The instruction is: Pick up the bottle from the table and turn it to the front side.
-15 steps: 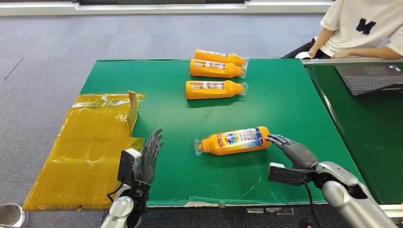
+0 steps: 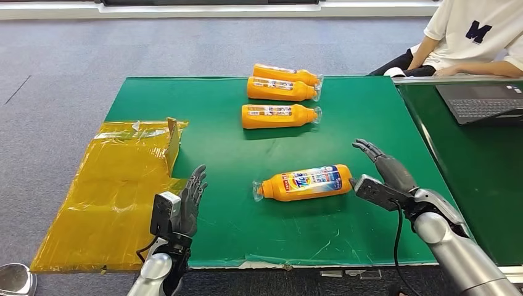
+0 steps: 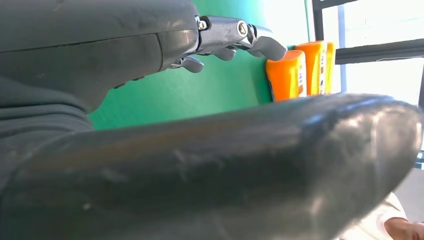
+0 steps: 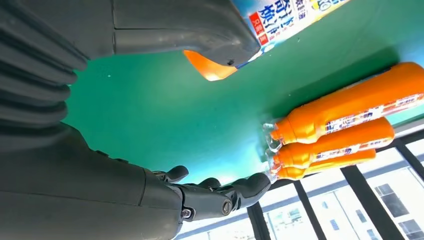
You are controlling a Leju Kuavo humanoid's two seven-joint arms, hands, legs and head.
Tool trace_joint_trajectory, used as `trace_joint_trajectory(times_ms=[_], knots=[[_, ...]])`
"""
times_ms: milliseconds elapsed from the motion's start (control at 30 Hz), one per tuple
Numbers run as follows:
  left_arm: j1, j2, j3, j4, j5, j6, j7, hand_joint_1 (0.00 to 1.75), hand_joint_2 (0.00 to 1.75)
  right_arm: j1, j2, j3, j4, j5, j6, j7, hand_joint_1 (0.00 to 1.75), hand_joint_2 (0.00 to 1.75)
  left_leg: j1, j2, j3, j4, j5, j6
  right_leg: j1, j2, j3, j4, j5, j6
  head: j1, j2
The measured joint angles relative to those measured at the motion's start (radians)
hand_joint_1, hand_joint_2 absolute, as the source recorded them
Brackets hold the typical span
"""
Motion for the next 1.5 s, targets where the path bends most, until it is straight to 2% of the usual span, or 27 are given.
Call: trace_joint_trajectory(times_ms=[33, 233, 400, 567, 733, 833, 933, 1067, 1267, 1500], knots=[[0.0, 0.001, 0.0, 0.0, 0.002, 0.002, -0.002, 0.0, 0.0, -0.003, 0.001, -0.003, 0.002, -0.005, 0.0, 0.001, 0.0, 1.75, 0.0, 0.0, 0.0, 0.0, 0.0, 0.0, 0.0, 0.0, 0.0, 0.0, 0.0, 0.0, 0.0, 0.0], [0.002, 0.008, 0.0, 0.0, 0.013, 0.008, -0.012, 0.0, 0.0, -0.044, 0.001, -0.016, 0.012, 0.044, -0.023, 0.001, 0.0, 1.75, -0.001, 0.0, -0.001, 0.0, 0.0, 0.0, -0.001, 0.0, -0.001, 0.0, 0.0, 0.0, 0.0, 0.0], [0.002, 0.012, 0.0, 0.0, 0.022, 0.007, -0.012, 0.0, 0.0, -0.087, 0.009, -0.012, 0.041, 0.149, -0.065, 0.061, 0.0, 1.75, 0.0, 0.0, -0.001, 0.0, 0.0, 0.0, 0.0, 0.0, 0.0, 0.0, 0.0, 0.0, 0.0, 0.0], [-0.001, 0.012, 0.0, 0.002, 0.033, -0.007, -0.005, 0.0, 0.0, -0.123, 0.031, 0.017, 0.119, 0.193, -0.023, 0.116, 0.0, 1.75, 0.0, -0.001, -0.001, 0.0, 0.0, 0.0, 0.0, -0.001, 0.0, 0.0, 0.0, 0.0, 0.0, 0.0], [-0.004, 0.013, 0.0, 0.003, 0.035, -0.012, 0.0, 0.0, 0.0, -0.134, 0.037, 0.034, 0.163, 0.194, -0.006, 0.127, 0.0, 1.75, 0.0, -0.002, -0.001, 0.0, 0.001, 0.001, 0.0, -0.002, -0.001, 0.0, 0.0, 0.0, 0.0, 0.0], [-0.008, 0.013, 0.0, 0.006, 0.038, -0.018, 0.005, 0.0, 0.0, -0.145, 0.037, 0.047, 0.179, 0.185, 0.041, 0.138, 0.0, 1.75, 0.0, -0.001, -0.001, 0.0, 0.001, 0.001, 0.0, -0.002, -0.001, 0.0, 0.0, 0.0, 0.0, 0.0], [-0.018, 0.013, -0.001, 0.016, 0.049, -0.04, 0.014, 0.0, 0.0, -0.162, 0.031, 0.073, 0.198, 0.145, 0.138, 0.148, 0.0, 1.75, -0.001, -0.001, -0.001, 0.0, 0.001, 0.001, 0.0, -0.002, -0.002, 0.0, 0.0, 0.001, 0.0, 0.0], [-0.051, 0.012, -0.012, 0.056, 0.061, -0.07, 0.022, 0.0, 0.0, -0.185, -0.022, 0.126, 0.213, 0.053, 0.27, 0.155, 0.0, 1.75, -0.001, -0.003, -0.003, 0.001, 0.002, 0.002, -0.001, -0.004, -0.002, 0.0, 0.001, 0.001, 0.0, 0.0], [-0.089, 0.01, -0.032, 0.104, 0.076, -0.084, 0.024, 0.0, 0.0, -0.226, -0.078, 0.183, 0.229, -0.02, 0.345, 0.154, 0.0, 1.75, -0.002, -0.001, -0.003, 0.001, 0.002, 0.002, -0.001, -0.003, -0.003, 0.0, 0.002, 0.002, 0.0, 0.0], [-0.108, 0.006, -0.048, 0.134, 0.102, -0.093, 0.027, 0.0, 0.0, -0.286, -0.093, 0.255, 0.265, -0.066, 0.361, 0.151, 0.0, 1.75, -0.002, -0.001, -0.003, 0.001, 0.002, 0.002, -0.001, -0.003, -0.003, 0.0, 0.002, 0.002, 0.0, 0.0]])
